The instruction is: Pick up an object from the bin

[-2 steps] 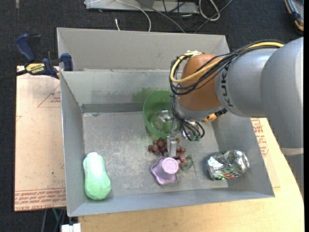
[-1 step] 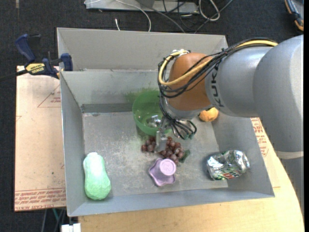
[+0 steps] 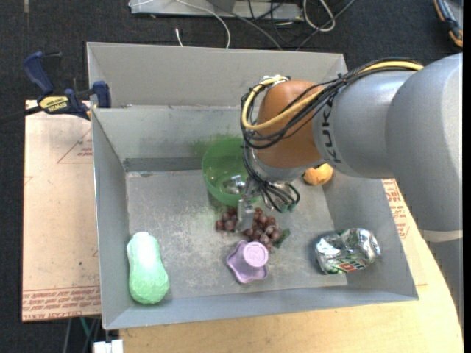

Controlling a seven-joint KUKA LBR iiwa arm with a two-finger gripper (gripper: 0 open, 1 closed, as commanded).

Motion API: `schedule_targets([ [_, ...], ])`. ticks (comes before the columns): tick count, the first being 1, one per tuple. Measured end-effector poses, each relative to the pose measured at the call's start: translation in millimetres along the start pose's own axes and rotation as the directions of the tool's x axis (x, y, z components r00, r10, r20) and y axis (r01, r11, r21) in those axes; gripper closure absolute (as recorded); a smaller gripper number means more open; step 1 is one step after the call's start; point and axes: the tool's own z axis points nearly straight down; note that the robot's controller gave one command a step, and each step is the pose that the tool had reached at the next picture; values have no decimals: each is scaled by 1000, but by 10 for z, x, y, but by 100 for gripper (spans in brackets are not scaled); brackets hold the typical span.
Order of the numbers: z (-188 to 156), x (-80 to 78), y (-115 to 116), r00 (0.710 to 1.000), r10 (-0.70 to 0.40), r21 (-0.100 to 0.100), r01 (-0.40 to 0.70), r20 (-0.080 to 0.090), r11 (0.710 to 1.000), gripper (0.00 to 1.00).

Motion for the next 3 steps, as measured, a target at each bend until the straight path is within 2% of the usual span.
schedule_targets([
  [1,-484,-4,22,1000,15,-1,-15,6,1000,100],
  [2,-902,-6,-1,1000,-11,-1,11,4,1000,0],
  [3,-887,1,1,1000,-10,-1,10,1,1000,0],
])
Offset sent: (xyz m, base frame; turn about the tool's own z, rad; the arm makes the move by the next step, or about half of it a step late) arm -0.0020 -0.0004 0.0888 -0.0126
